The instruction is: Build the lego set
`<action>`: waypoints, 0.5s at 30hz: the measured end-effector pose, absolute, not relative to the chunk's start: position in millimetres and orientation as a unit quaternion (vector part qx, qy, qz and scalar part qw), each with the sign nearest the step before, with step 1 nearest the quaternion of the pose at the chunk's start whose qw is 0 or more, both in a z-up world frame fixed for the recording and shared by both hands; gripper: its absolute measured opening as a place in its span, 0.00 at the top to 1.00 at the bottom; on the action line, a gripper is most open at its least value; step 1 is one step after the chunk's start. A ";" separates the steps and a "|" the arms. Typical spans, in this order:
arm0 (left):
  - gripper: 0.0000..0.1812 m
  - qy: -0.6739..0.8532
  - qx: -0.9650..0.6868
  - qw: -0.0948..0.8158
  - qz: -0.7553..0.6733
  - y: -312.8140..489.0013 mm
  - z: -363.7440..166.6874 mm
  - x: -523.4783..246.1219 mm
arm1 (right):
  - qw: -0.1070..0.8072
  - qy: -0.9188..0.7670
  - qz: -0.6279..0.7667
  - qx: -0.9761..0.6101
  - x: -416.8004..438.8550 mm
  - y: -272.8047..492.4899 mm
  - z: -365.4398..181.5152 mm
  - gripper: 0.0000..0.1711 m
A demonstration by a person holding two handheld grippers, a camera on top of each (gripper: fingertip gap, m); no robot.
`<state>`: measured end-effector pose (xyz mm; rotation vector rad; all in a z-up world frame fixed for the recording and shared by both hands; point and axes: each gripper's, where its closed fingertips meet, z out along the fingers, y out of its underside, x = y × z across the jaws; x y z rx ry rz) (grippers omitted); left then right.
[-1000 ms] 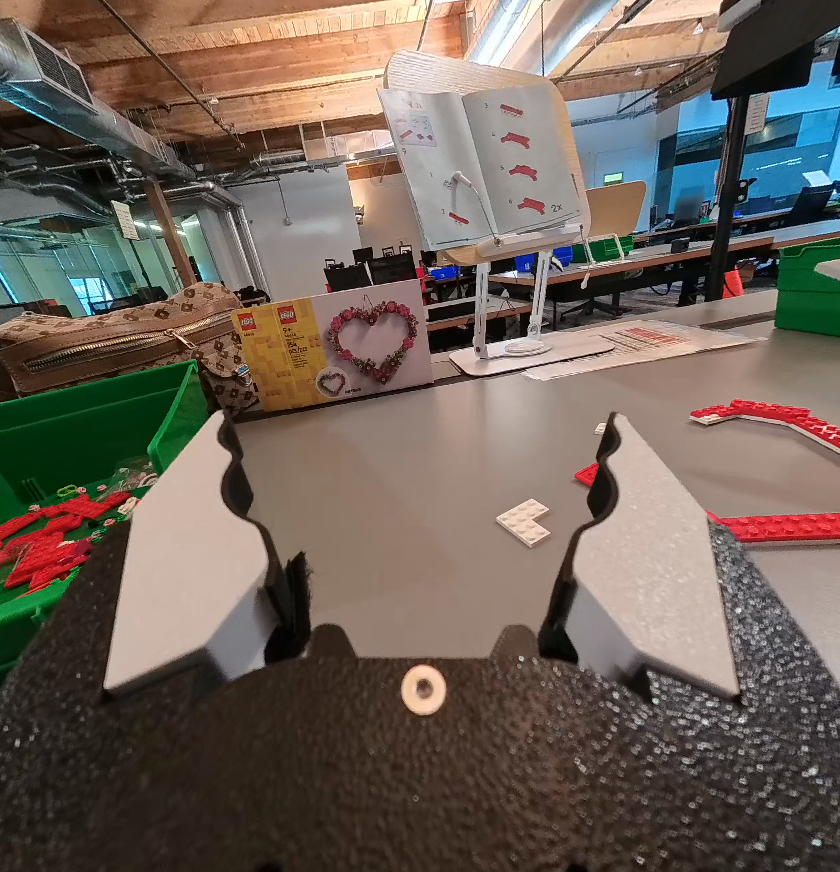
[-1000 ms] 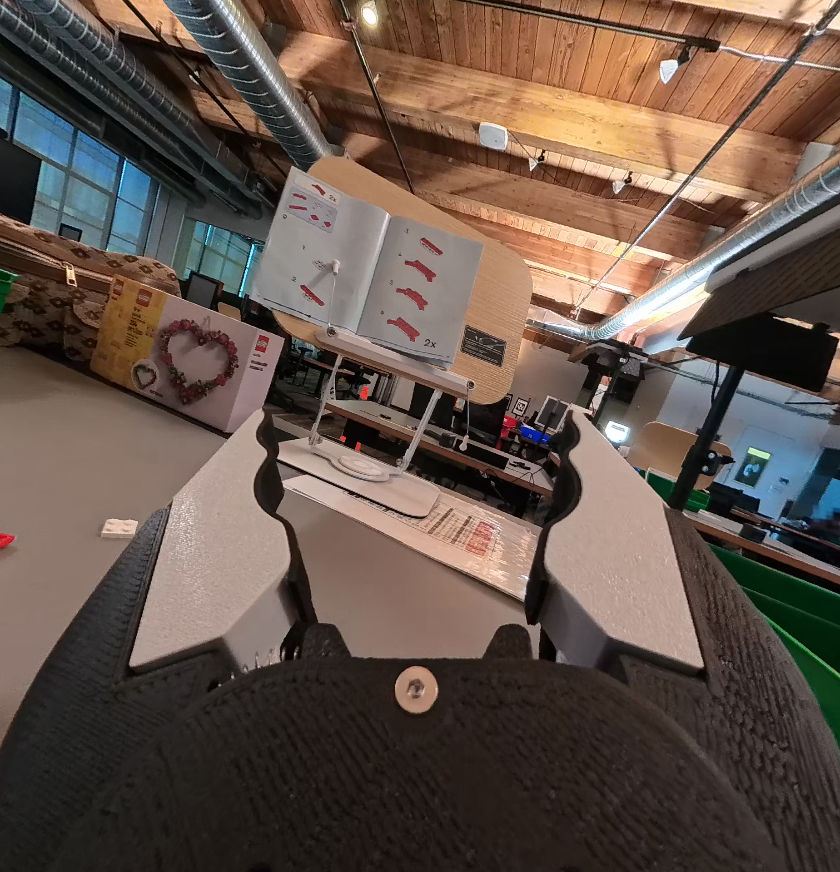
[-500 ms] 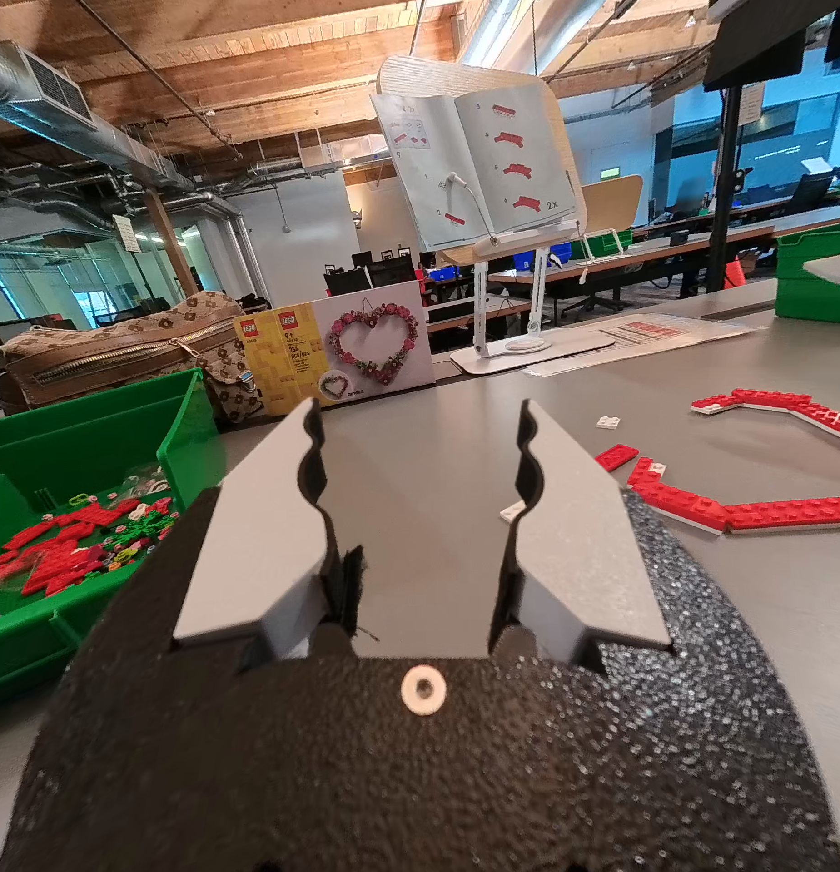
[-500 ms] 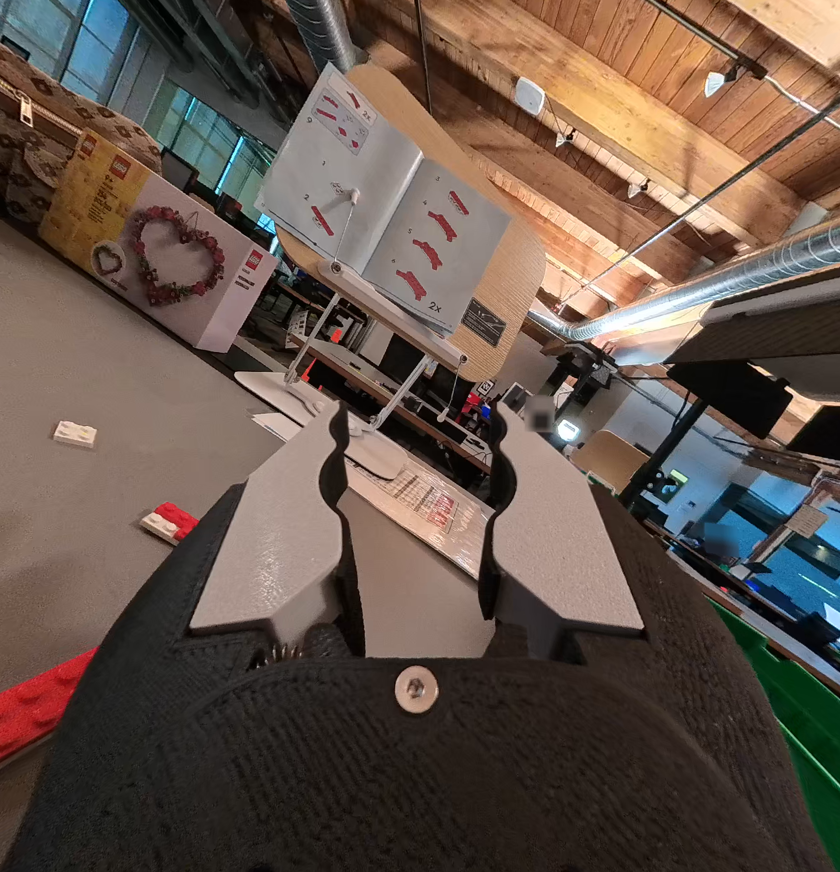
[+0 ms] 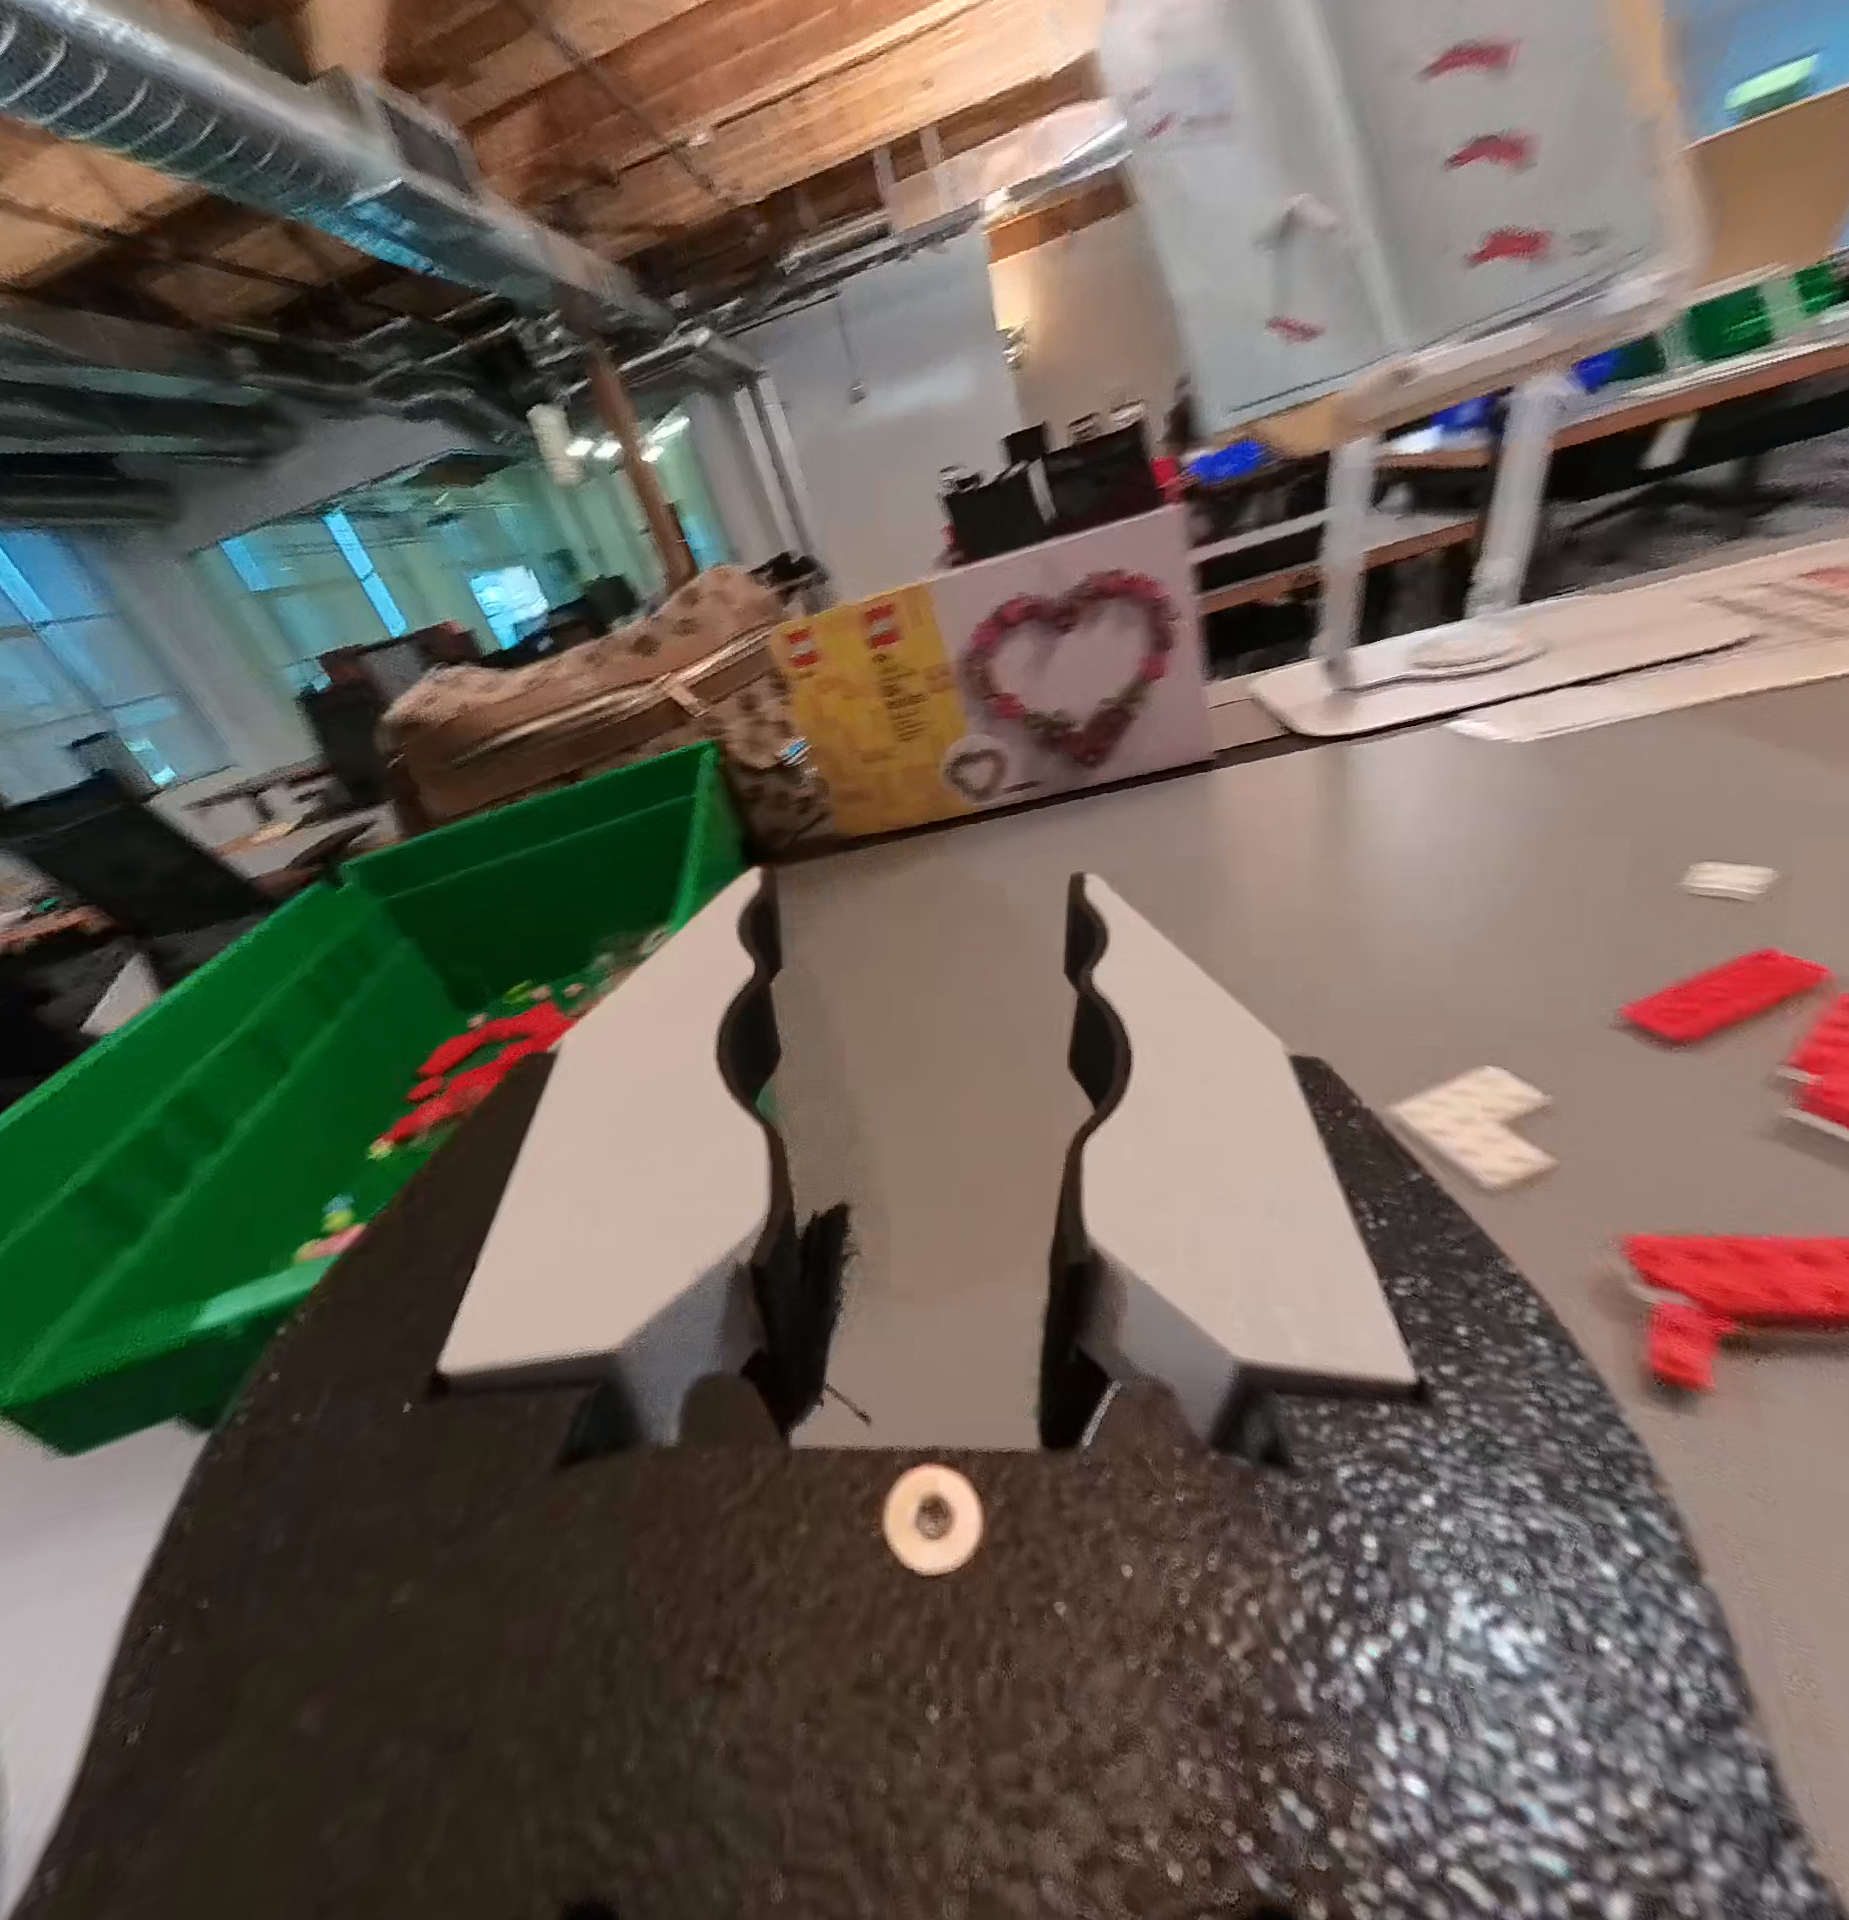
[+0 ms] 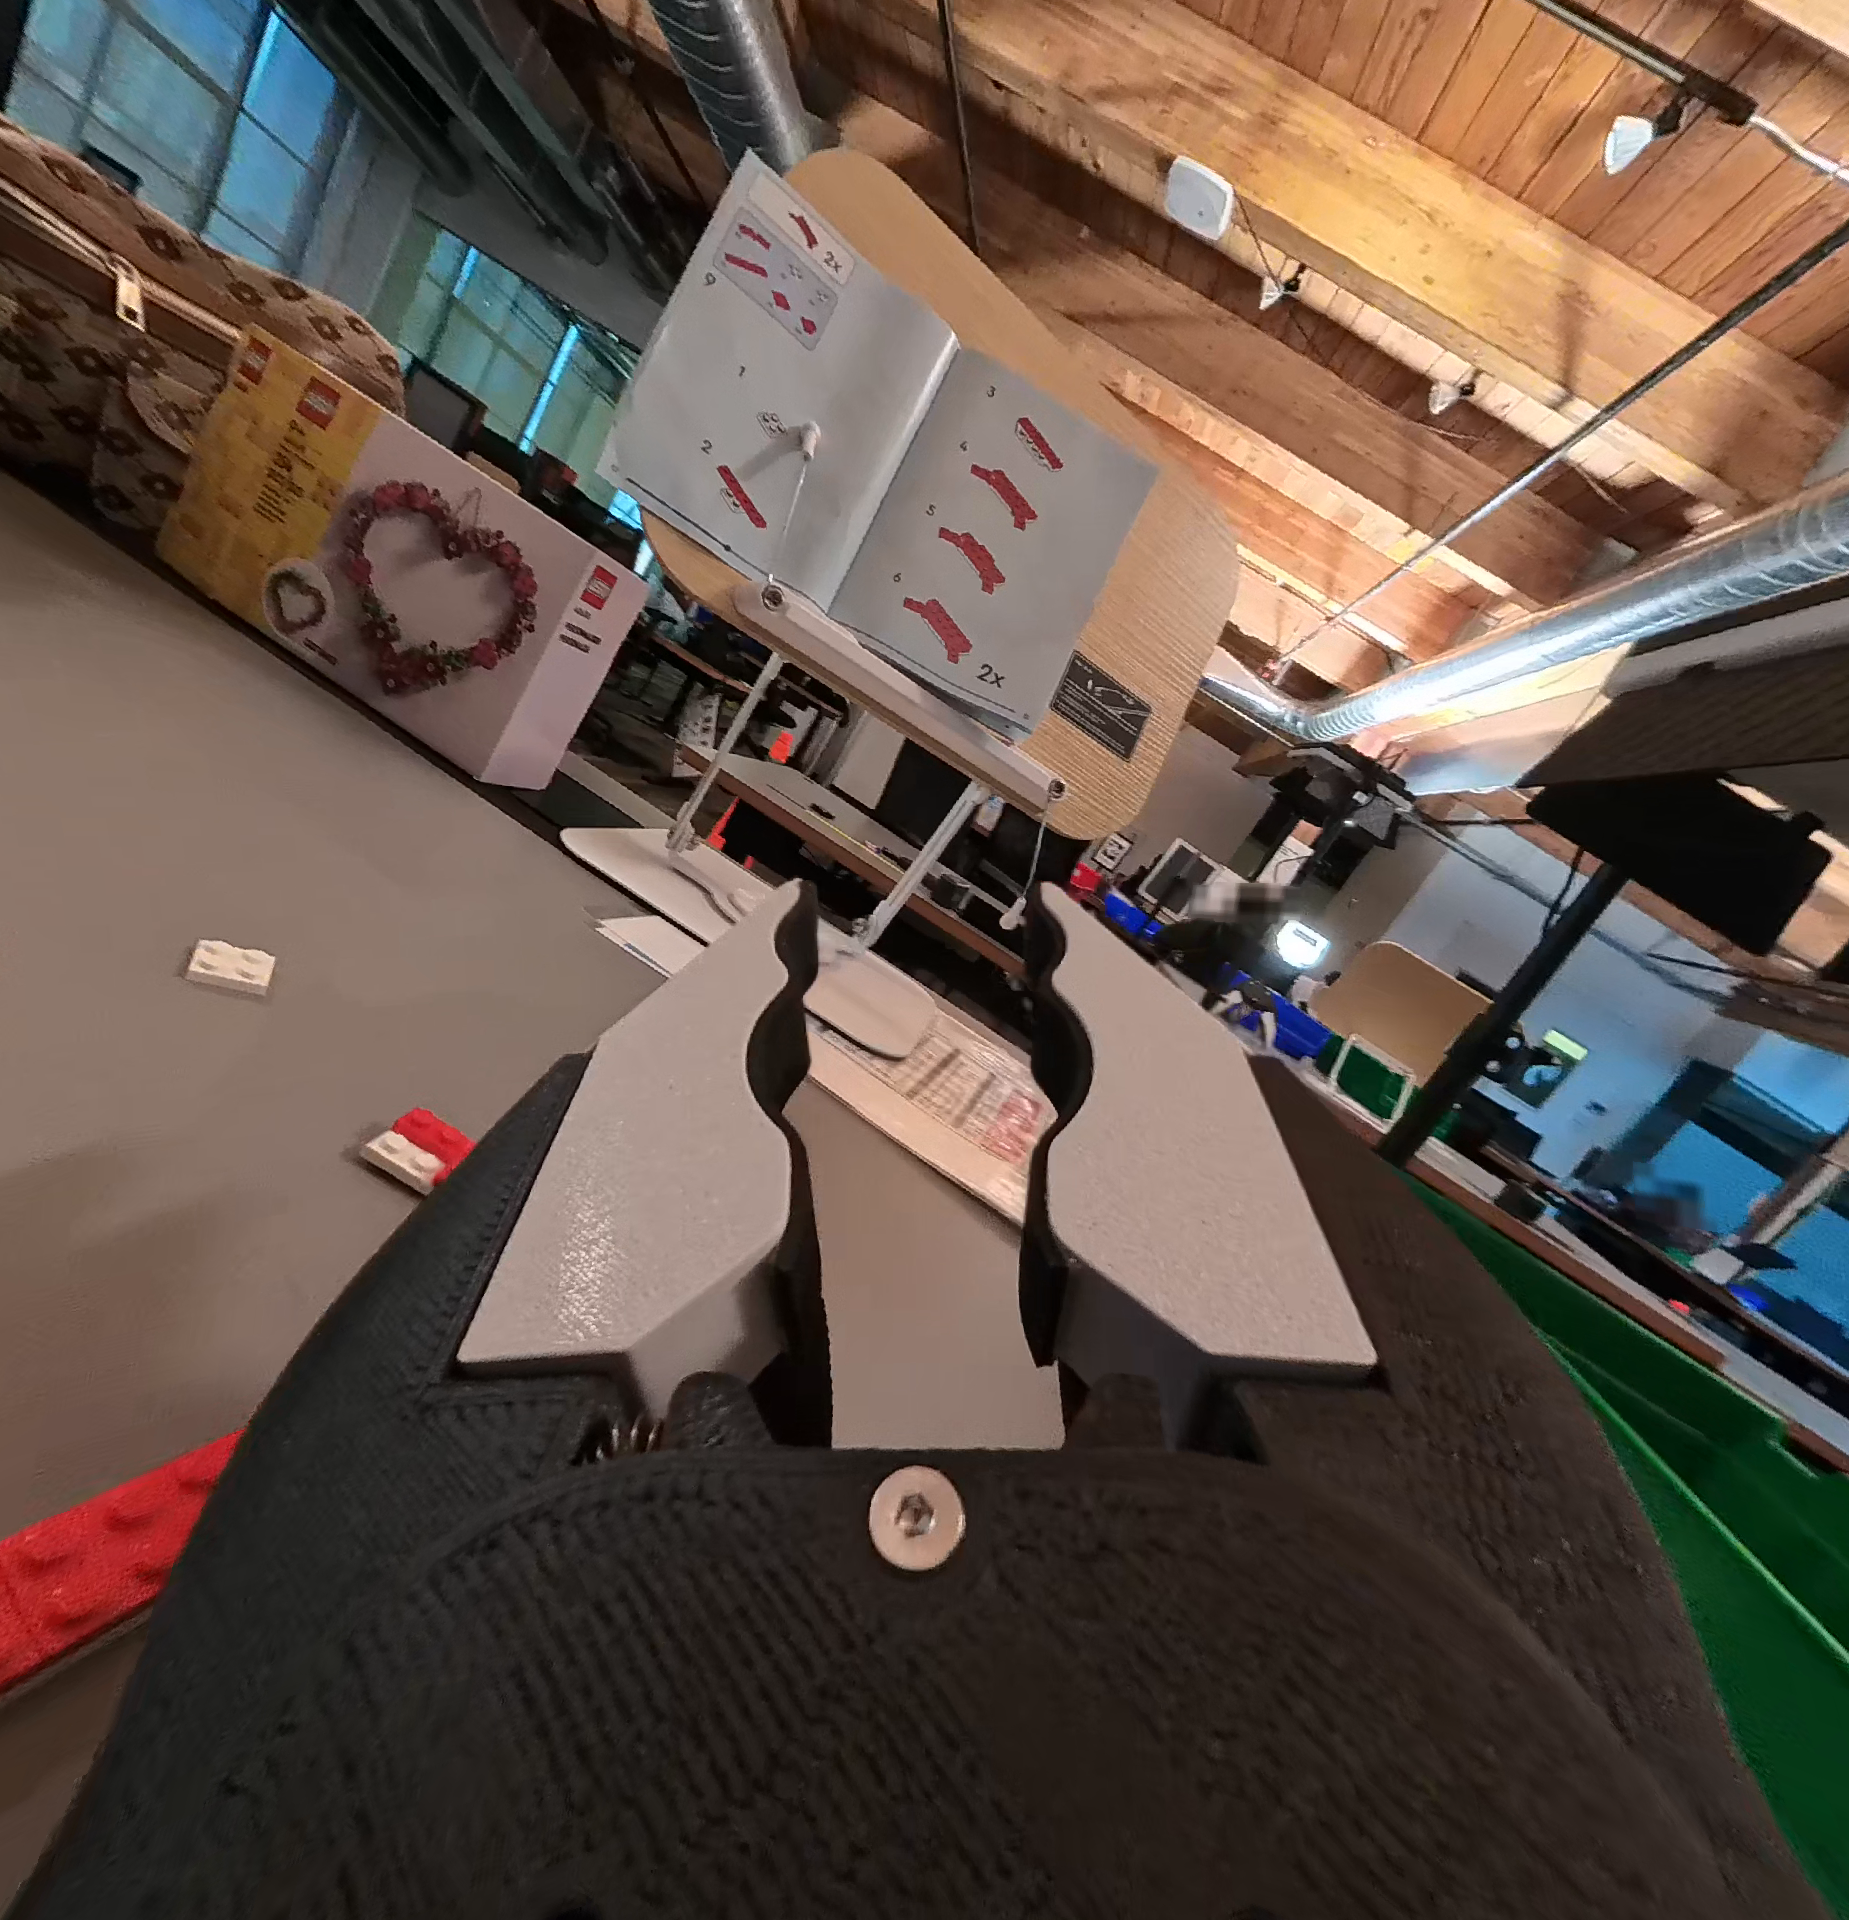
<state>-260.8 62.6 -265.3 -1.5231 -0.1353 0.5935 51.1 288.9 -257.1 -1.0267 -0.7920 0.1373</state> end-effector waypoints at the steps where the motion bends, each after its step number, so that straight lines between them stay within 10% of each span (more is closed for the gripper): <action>1: 0.69 -0.084 -0.686 0.669 0.274 62.0 -266.6 -275.1 | 0.793 -0.370 0.073 -0.478 49.9 288.2 -257.6 0.78; 8: 0.64 -0.165 -0.749 0.551 0.329 73.2 -297.9 -354.8 | 0.790 -0.372 0.103 -0.476 46.9 285.4 -257.7 0.78; 15: 0.98 -0.156 -0.773 0.517 0.332 90.2 -315.0 -373.7 | 0.788 -0.341 0.130 -0.497 55.2 293.3 -257.0 0.79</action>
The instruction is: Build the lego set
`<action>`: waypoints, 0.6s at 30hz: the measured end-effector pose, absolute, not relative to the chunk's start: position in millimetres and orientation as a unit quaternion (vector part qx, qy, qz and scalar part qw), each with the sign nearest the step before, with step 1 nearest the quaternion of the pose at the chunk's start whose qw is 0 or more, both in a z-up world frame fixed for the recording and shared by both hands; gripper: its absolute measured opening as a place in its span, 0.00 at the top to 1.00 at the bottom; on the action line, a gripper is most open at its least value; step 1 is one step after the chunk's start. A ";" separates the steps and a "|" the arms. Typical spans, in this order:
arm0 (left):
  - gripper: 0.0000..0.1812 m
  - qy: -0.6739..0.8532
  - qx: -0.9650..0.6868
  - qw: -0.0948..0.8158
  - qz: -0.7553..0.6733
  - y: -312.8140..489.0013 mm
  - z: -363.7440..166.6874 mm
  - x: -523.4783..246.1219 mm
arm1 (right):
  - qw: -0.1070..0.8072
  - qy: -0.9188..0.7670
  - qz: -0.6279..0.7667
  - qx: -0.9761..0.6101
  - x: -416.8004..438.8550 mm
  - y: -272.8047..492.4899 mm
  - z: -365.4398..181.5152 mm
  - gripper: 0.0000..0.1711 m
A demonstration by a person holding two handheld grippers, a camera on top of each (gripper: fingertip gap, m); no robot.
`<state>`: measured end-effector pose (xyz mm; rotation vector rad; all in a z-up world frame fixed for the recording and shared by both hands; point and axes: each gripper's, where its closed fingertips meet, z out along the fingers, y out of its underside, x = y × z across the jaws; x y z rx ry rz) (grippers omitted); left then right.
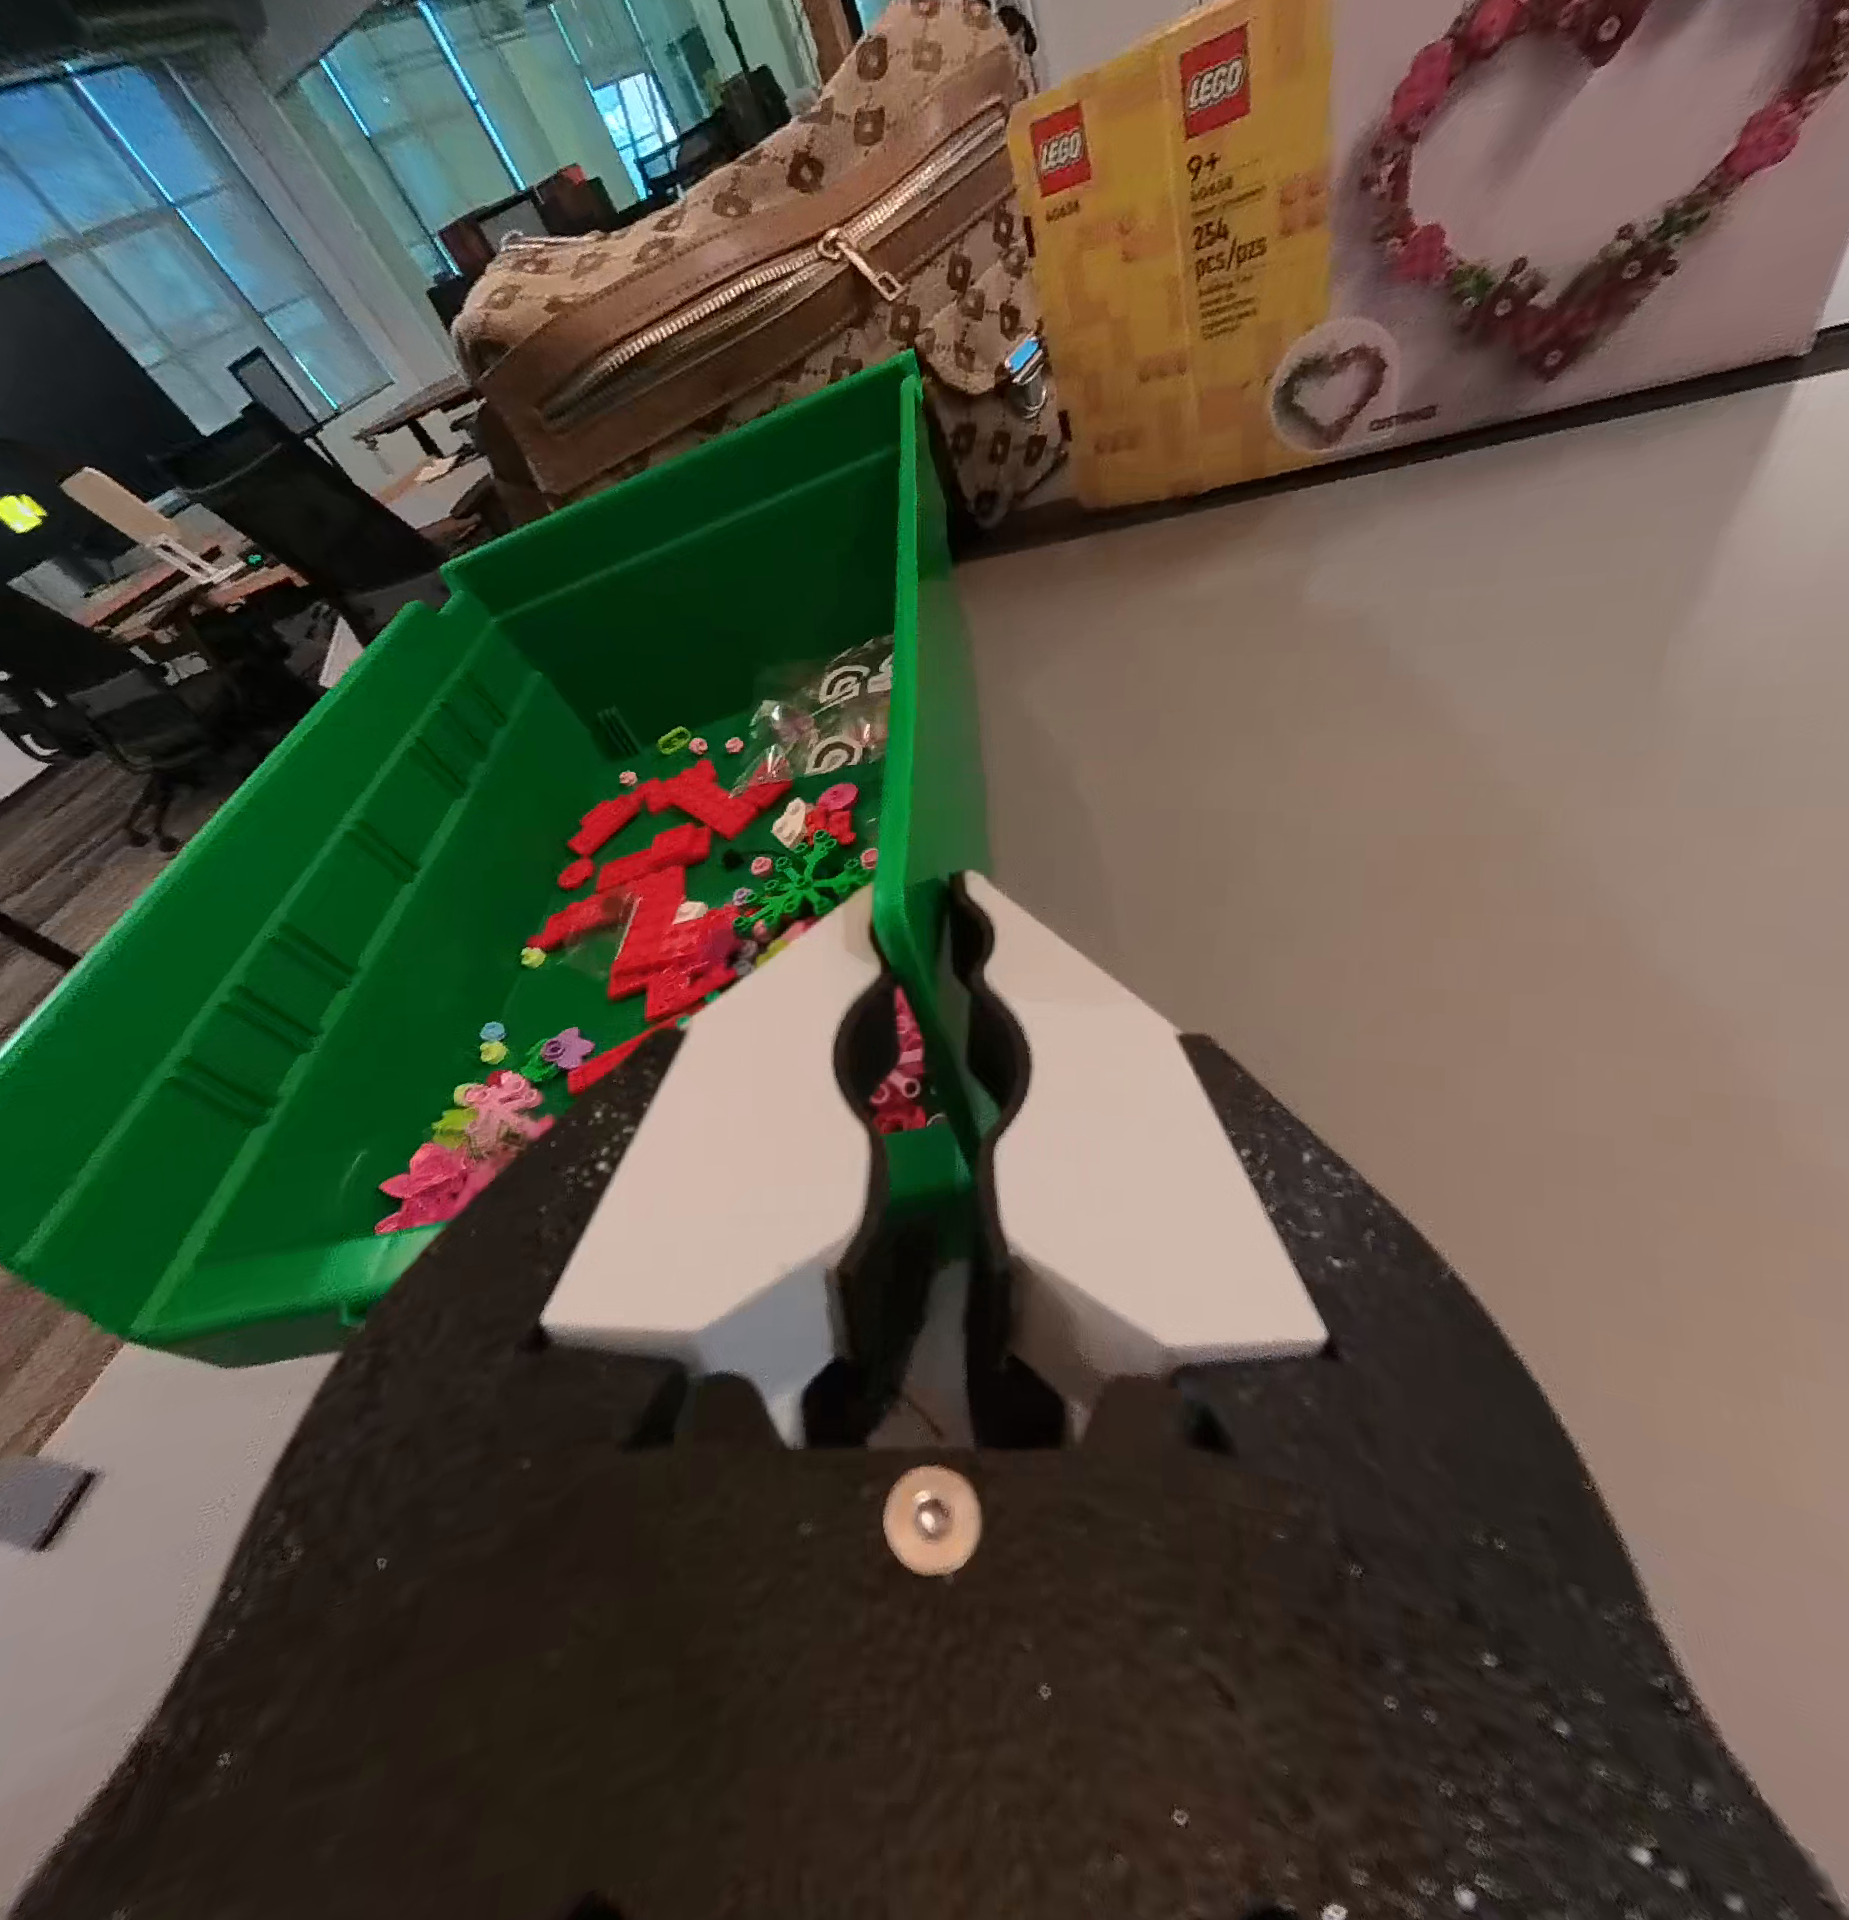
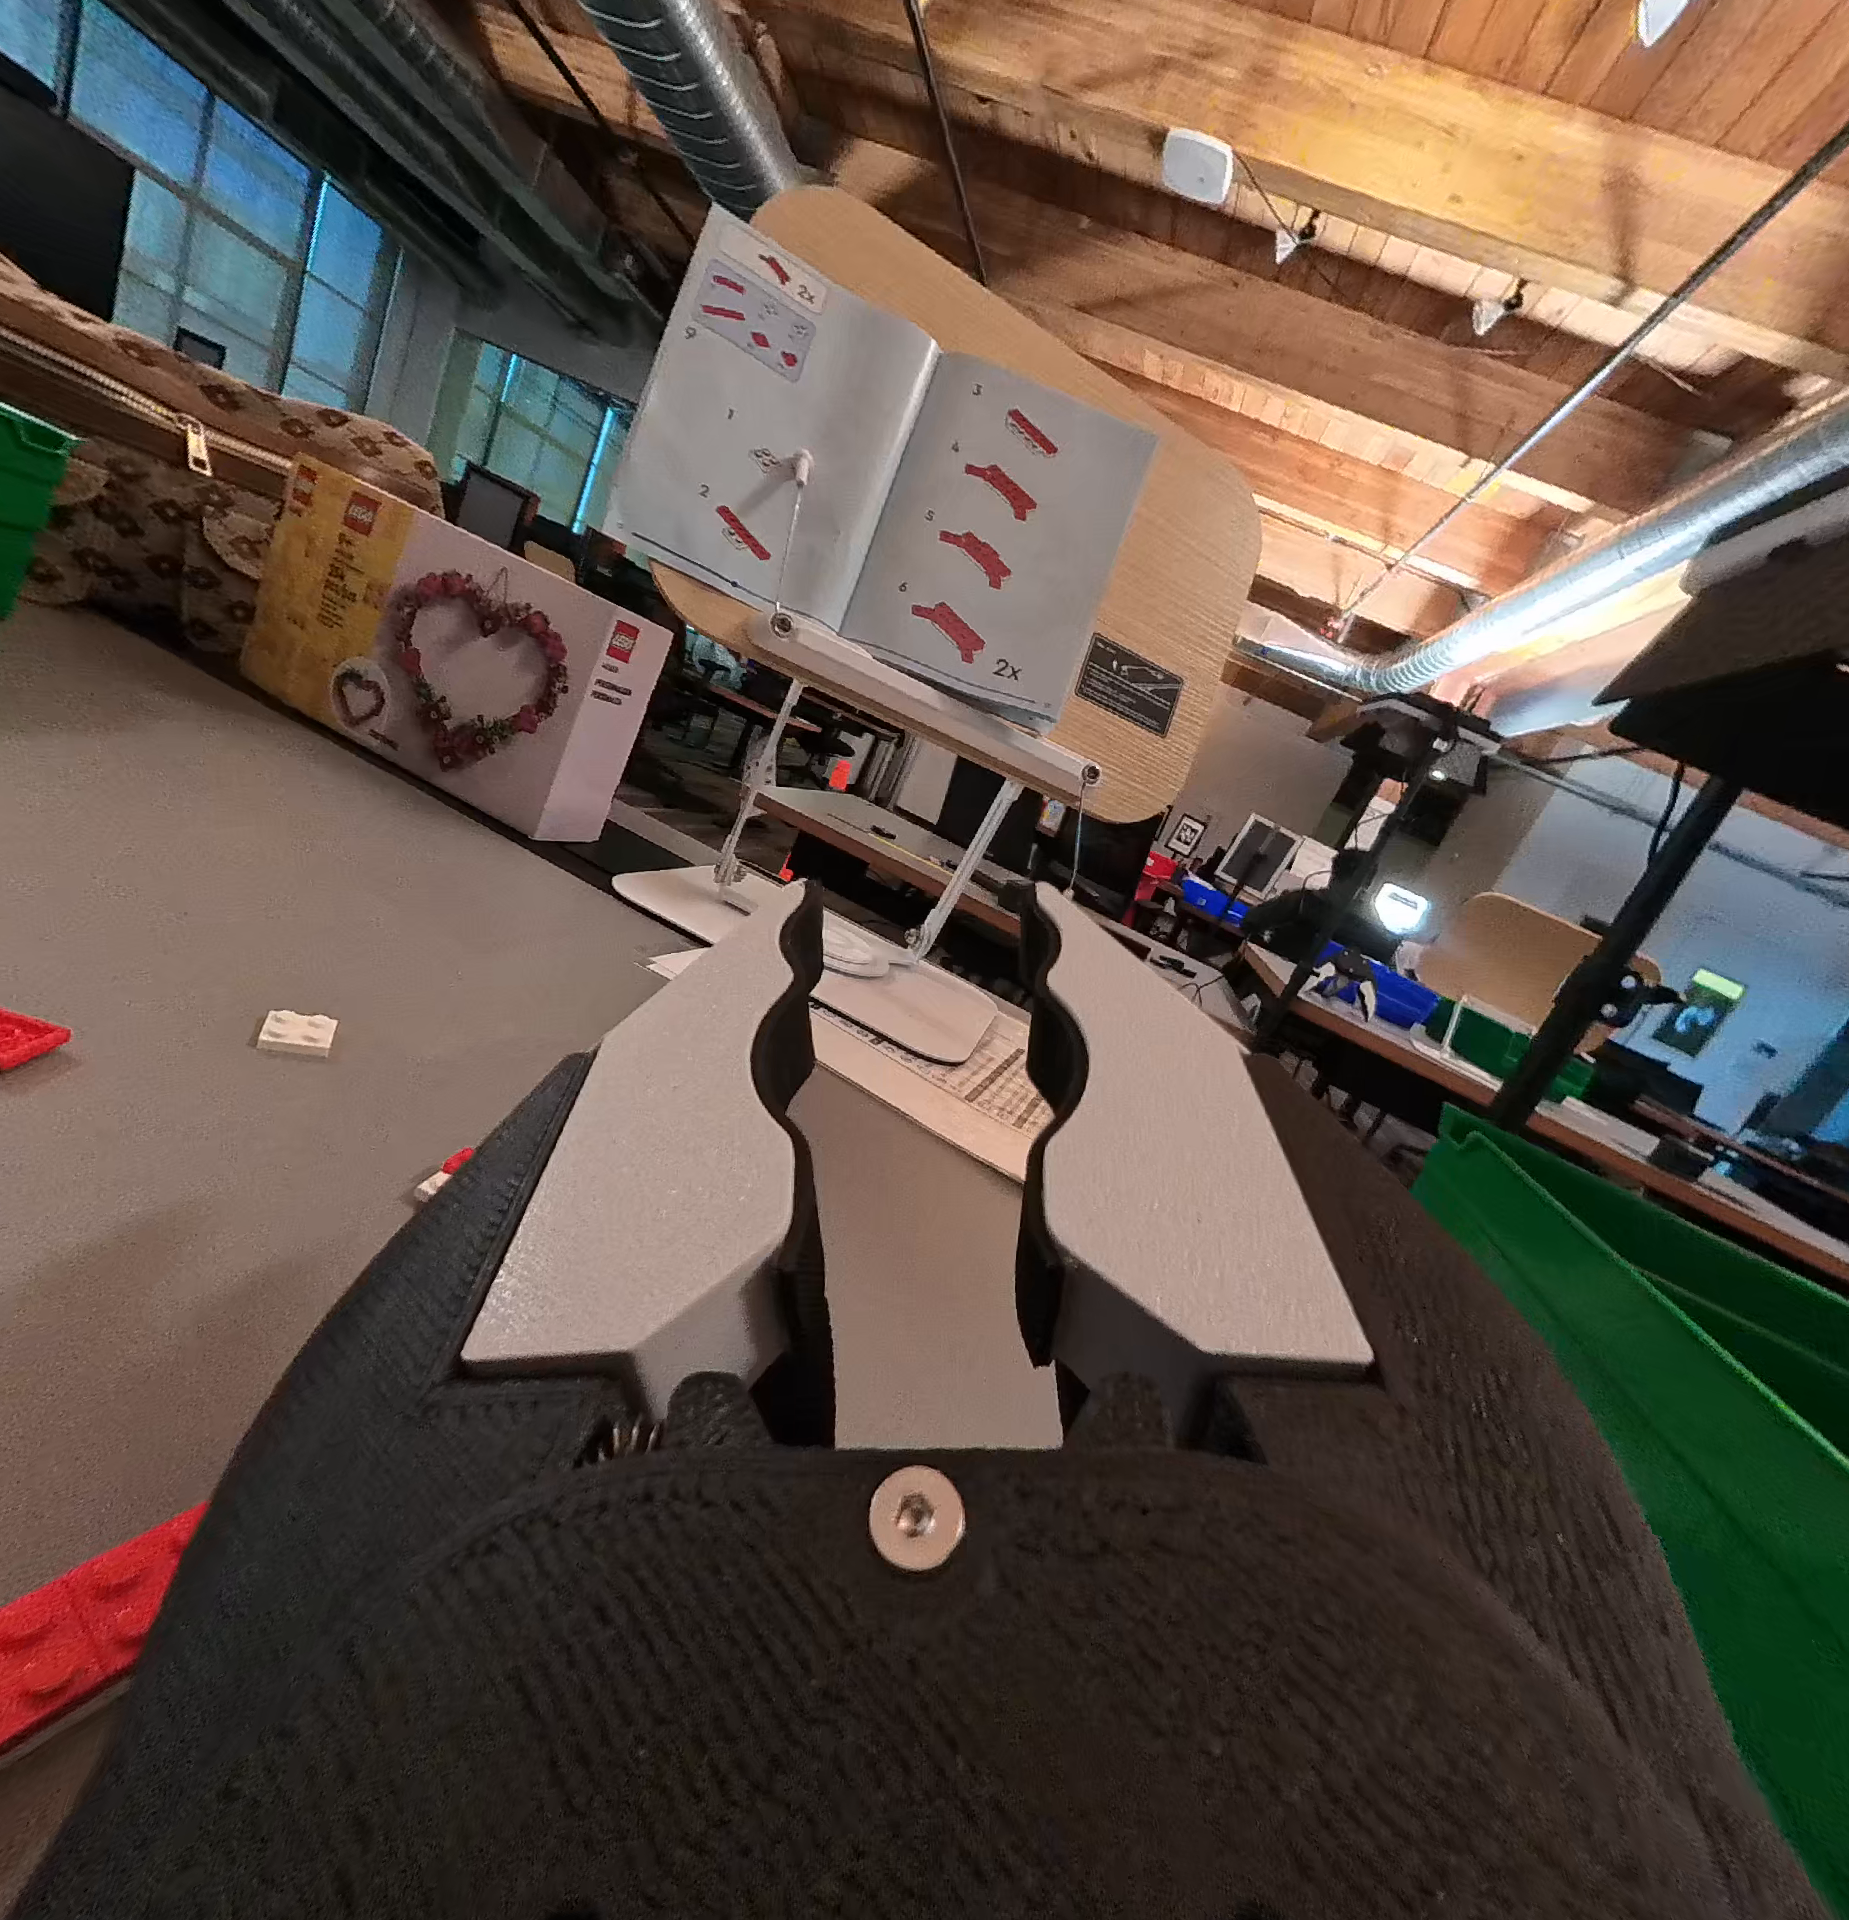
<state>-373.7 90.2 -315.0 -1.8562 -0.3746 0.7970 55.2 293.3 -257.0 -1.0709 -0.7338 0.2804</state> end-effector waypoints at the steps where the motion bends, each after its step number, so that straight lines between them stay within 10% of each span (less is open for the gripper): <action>1: 0.98 -0.156 -0.773 0.518 0.331 90.6 -315.2 -373.2 | 0.787 -0.338 0.133 -0.499 55.7 294.2 -257.3 0.79; 18: 0.93 -0.109 -0.763 0.559 0.305 101.1 -311.0 -262.0 | 0.780 -0.342 0.135 -0.506 54.0 295.2 -260.6 0.79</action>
